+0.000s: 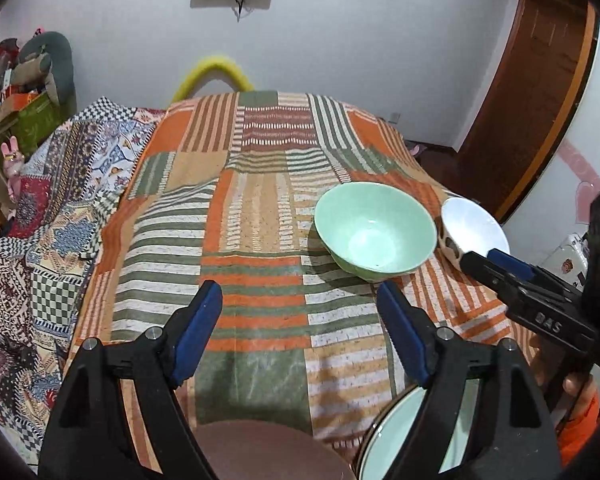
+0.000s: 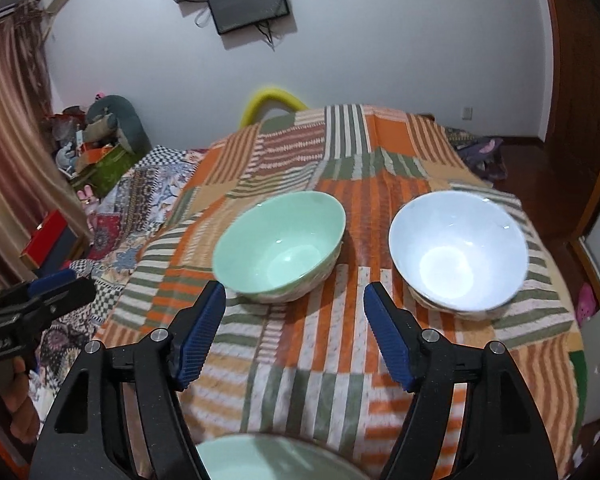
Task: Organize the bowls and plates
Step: 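Grasp the rim of the pale green bowl with both grippers, then lift the pale green bowl and carry it over the pink bowl with both grippers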
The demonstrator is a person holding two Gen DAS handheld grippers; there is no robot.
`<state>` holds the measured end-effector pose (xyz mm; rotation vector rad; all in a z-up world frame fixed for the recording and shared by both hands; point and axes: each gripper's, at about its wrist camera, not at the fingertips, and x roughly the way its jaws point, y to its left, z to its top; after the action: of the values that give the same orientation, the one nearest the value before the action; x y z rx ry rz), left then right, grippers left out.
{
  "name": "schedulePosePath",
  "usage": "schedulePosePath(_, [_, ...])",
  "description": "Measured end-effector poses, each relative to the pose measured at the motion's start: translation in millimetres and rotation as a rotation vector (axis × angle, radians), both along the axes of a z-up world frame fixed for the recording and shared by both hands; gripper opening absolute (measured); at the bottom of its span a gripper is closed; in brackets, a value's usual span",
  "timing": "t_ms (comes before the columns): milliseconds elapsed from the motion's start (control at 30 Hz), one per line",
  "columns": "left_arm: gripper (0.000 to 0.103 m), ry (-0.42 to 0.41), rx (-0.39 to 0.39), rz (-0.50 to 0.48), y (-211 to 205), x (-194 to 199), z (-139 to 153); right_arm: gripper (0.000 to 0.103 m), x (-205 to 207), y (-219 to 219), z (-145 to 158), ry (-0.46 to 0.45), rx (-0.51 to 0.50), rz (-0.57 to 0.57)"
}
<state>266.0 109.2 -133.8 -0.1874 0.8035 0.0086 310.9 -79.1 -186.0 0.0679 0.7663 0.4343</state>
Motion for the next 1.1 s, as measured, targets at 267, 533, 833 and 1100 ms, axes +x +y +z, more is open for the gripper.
schedulePosePath(267, [0.08,0.027,-0.005,0.001,4,26,-21,0.065,41,12,-25,0.036,-0.03,-0.029])
schedulePosePath(533, [0.08,0.046,-0.033,0.0,9,46,-33,0.037,65,19,-46,0.129,-0.033,0.002])
schedulePosePath(833, [0.078,0.1,-0.029,-0.009,8,69,-51,0.032,58,26,-51,0.112,-0.105,0.102])
schedulePosePath(1100, [0.042,0.233,-0.147,-0.056,13,85,-81,0.026,36,35,-55,0.113,-0.125,0.234])
